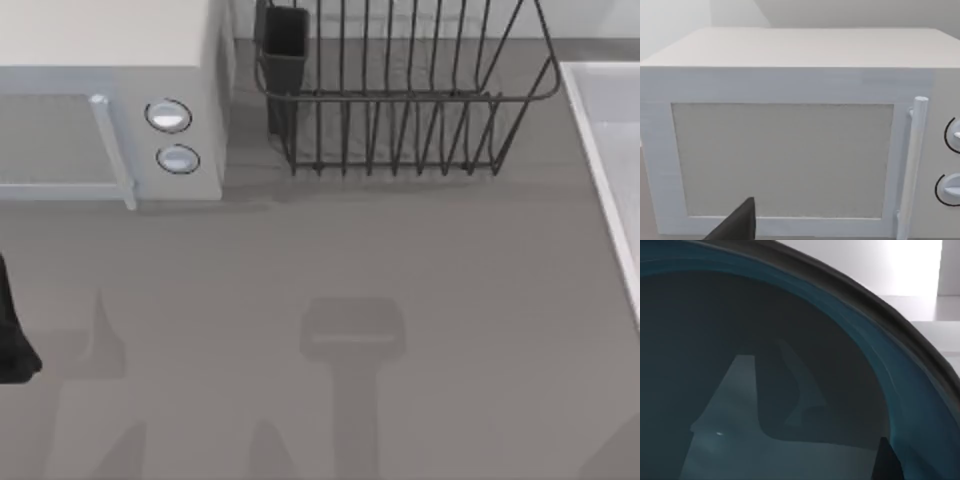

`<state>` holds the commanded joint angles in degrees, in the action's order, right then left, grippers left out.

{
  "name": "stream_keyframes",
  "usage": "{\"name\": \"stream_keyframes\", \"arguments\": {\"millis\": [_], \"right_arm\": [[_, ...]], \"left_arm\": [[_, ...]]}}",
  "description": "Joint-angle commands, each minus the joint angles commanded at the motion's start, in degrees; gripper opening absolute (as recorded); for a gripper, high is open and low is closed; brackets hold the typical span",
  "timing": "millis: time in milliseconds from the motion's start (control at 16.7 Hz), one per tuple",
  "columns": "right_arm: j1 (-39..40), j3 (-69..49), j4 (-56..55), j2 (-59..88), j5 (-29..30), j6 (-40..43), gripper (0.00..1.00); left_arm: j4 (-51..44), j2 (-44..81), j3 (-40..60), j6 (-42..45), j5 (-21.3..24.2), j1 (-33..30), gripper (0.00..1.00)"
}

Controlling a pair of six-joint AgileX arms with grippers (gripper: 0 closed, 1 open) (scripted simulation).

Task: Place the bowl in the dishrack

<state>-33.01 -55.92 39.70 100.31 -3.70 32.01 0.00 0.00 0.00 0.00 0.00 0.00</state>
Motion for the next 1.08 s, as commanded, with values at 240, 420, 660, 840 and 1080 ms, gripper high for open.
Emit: {"name": "stream_keyframes", "arguments": {"millis": [240, 420, 660, 840, 1080], "right_arm": [[-0.14, -0.74, 0.80, -0.12, -0.01, 0.02, 0.00], [-0.45, -6.35, 6.47, -0.22, -0.07, 0.34, 0.00], [-0.68, -19.09, 21.60, -1.38, -0.19, 0.70, 0.00], [-0.79, -28.89, 34.11, -2.78, -0.18, 0.78, 0.00], [-0.67, -38.66, 44.51, -5.17, -0.10, 0.66, 0.00]], "left_arm": [[0.00, 0.00, 0.00, 0.00, 0.00, 0.00, 1.00], [0.00, 0.00, 0.00, 0.00, 0.00, 0.00, 1.00], [0.00, 0.00, 0.00, 0.00, 0.00, 0.00, 1.00], [0.00, 0.00, 0.00, 0.00, 0.00, 0.00, 1.00], [0.00, 0.00, 0.00, 0.00, 0.00, 0.00, 1.00]]}}
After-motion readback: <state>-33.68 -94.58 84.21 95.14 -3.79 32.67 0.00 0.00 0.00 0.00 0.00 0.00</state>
